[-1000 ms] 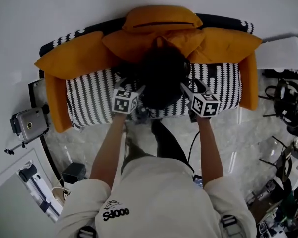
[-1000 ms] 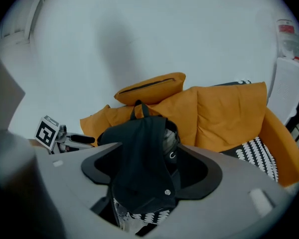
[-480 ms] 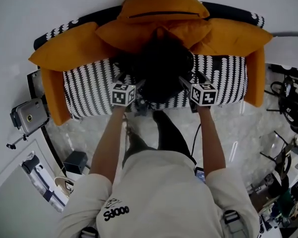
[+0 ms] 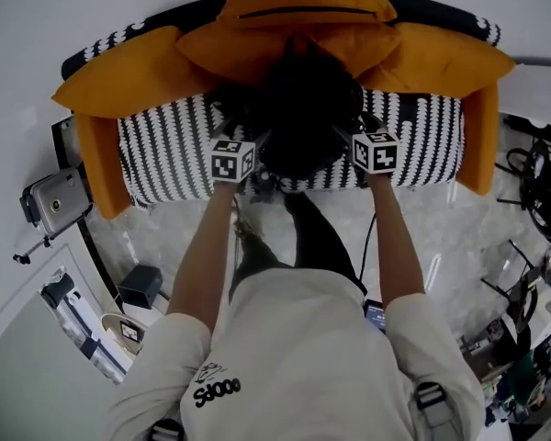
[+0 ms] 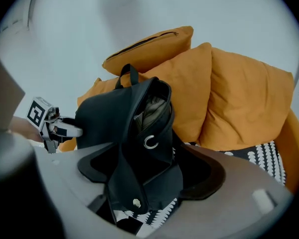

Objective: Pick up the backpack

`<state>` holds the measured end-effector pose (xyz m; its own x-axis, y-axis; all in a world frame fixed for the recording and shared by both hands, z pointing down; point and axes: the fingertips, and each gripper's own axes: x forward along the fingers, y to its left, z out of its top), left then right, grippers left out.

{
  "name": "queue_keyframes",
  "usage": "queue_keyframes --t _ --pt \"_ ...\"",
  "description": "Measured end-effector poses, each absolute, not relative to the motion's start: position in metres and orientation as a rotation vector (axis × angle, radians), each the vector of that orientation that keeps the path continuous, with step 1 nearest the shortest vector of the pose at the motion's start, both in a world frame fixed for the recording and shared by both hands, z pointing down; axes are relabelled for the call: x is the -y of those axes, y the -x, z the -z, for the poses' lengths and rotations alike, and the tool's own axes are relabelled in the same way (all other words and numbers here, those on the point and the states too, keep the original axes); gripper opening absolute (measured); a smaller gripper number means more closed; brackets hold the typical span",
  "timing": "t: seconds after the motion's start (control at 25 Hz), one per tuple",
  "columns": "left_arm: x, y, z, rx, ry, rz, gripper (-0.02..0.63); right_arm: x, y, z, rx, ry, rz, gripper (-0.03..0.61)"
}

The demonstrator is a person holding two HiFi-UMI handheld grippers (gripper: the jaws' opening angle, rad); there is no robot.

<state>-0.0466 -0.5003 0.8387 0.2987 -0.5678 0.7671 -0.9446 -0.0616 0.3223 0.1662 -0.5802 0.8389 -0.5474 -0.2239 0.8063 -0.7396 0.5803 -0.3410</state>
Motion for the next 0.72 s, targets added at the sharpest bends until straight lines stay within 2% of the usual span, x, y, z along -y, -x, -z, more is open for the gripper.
queue_keyframes --t 0.12,0.24,0.36,0.72 --pt "0.507 0.041 -0.839 1.367 -1.741 -0.524 0.364 0.582 -0.16 -0.842 2.069 -0.724 -0.889 0.341" --pt "0.511 0.034 -0.84 1.373 -1.728 -0.474 0.304 0.584 -0.158 -0.844 2.061 -0.713 -0.889 0.319" --pt "0.512 0.033 -0.84 1.399 -1.713 -0.476 0.286 0.585 -0.155 -0.844 2.069 -0.695 -0.869 0.284" --pt "0.501 0.016 -0.827 1.372 -1.762 -0.46 0.12 0.566 -0.138 -0.828 2.147 -0.641 -0.699 0.084"
